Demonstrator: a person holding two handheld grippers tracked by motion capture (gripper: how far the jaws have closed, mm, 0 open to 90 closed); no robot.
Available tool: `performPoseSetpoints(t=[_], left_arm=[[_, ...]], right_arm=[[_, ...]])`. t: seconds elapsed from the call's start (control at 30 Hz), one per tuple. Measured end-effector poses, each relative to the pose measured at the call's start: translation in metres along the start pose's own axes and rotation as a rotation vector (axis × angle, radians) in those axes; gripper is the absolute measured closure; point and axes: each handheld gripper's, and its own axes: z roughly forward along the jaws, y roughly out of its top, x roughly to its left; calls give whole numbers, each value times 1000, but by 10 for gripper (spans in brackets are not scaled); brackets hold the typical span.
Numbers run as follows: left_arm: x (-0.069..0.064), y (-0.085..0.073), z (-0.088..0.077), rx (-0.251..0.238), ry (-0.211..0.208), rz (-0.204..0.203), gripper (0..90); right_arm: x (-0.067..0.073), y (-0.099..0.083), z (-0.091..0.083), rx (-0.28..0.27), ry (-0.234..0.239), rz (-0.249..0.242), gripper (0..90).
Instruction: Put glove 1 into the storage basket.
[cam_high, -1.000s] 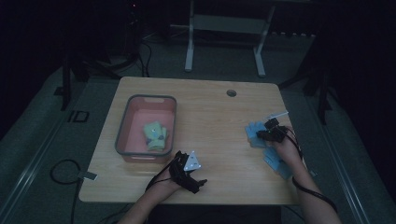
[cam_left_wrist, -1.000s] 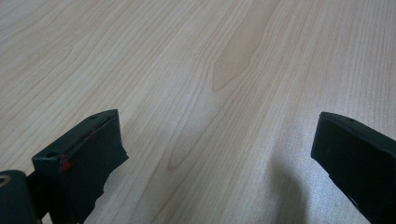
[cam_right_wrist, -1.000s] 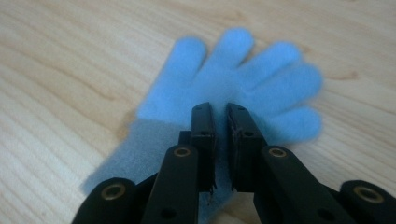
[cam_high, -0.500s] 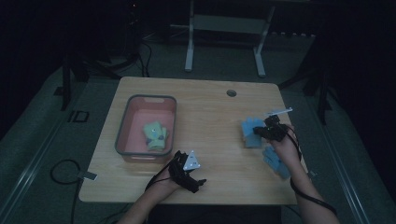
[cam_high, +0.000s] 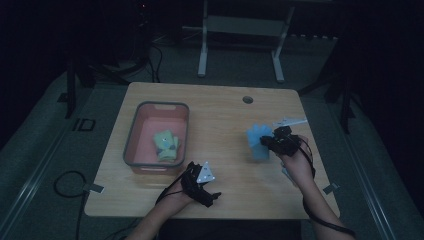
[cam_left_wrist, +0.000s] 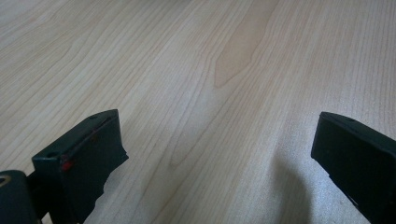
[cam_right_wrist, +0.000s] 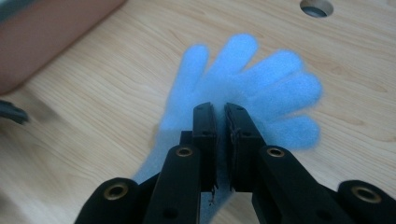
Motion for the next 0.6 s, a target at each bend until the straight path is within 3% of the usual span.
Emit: performPoseSetpoints(t=[0.17, 0.43, 0.6], left_arm=[[1, 0, 0, -3, -1, -3, 26], [-2, 3, 3, 24, 2, 35, 26], [-3, 3, 3, 17, -3, 31, 26]], right_arm=[[19, 1, -3, -35, 56, -36, 832], [43, -18, 20, 20, 73, -20, 833], [48, -27, 31, 46, 82, 16, 835]])
